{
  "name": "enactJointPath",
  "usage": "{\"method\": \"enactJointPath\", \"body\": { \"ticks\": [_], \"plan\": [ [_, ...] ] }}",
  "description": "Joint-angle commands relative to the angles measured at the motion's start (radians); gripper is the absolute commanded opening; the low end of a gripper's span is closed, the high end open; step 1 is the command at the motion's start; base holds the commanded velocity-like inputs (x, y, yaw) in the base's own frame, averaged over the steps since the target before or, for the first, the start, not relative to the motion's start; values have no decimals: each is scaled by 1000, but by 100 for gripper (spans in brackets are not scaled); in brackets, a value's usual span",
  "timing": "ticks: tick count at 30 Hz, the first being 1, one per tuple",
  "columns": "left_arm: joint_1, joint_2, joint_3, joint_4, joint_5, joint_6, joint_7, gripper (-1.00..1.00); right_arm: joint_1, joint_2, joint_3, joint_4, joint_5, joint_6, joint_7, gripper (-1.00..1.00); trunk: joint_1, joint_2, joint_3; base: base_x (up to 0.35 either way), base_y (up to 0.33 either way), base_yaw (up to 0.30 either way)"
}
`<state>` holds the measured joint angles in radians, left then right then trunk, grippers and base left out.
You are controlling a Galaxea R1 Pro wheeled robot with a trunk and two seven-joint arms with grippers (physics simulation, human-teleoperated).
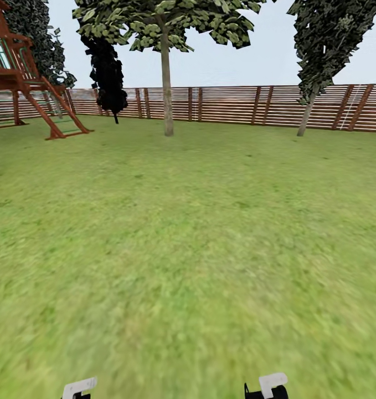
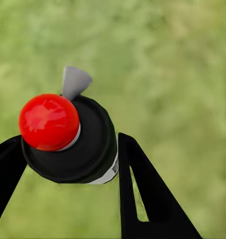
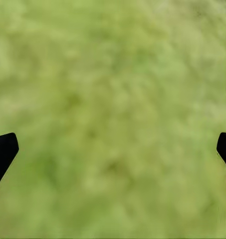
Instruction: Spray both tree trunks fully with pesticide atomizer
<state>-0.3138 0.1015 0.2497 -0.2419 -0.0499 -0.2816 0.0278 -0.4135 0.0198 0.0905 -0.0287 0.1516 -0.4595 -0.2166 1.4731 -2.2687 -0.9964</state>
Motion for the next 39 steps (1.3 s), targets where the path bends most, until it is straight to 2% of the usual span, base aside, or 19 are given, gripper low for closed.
{"method": "enactJointPath", "body": {
  "ticks": [1,39],
  "plan": [
    [-1,0,2,1,-5,-4,3,-100,-1,0,8,1,6,1,-10,100,0,0,-1,340,0,0],
    [-1,0,2,1,-7,-4,3,-100,-1,0,8,1,6,0,-10,100,0,0,-1,340,0,0]
  ]
}}
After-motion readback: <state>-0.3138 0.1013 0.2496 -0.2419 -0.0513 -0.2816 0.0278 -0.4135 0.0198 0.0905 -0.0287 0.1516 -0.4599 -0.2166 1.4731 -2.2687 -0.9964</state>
